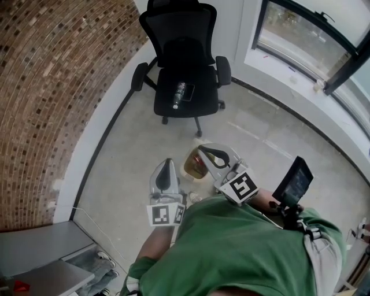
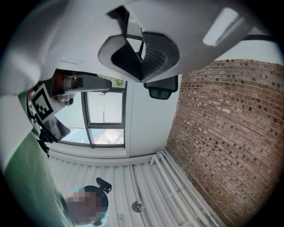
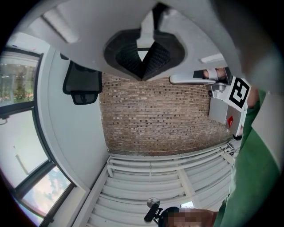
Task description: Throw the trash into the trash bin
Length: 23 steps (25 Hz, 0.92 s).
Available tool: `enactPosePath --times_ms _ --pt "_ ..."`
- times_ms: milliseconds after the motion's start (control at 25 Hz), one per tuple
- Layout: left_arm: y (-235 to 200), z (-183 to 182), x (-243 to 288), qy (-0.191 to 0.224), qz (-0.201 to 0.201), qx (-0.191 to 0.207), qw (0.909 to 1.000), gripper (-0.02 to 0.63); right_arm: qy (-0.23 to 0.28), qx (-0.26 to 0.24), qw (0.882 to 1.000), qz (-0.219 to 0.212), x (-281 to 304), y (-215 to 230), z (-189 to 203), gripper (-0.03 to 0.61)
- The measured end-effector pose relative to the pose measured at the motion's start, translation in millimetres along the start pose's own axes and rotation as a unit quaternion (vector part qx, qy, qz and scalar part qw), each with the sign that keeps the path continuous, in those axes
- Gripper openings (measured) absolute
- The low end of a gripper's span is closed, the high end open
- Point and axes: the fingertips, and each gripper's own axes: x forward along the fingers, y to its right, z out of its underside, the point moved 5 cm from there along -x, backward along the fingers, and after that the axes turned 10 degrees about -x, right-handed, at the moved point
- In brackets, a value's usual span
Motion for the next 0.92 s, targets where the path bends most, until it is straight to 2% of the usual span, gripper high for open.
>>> enactPosePath --times_ms 920 --pt "35.0 7.6 8.4 0.013 -0.035 0.002 0.9993 0.008 0.007 -0.006 0.999 -0.035 -20.7 24.6 9.2 0.003"
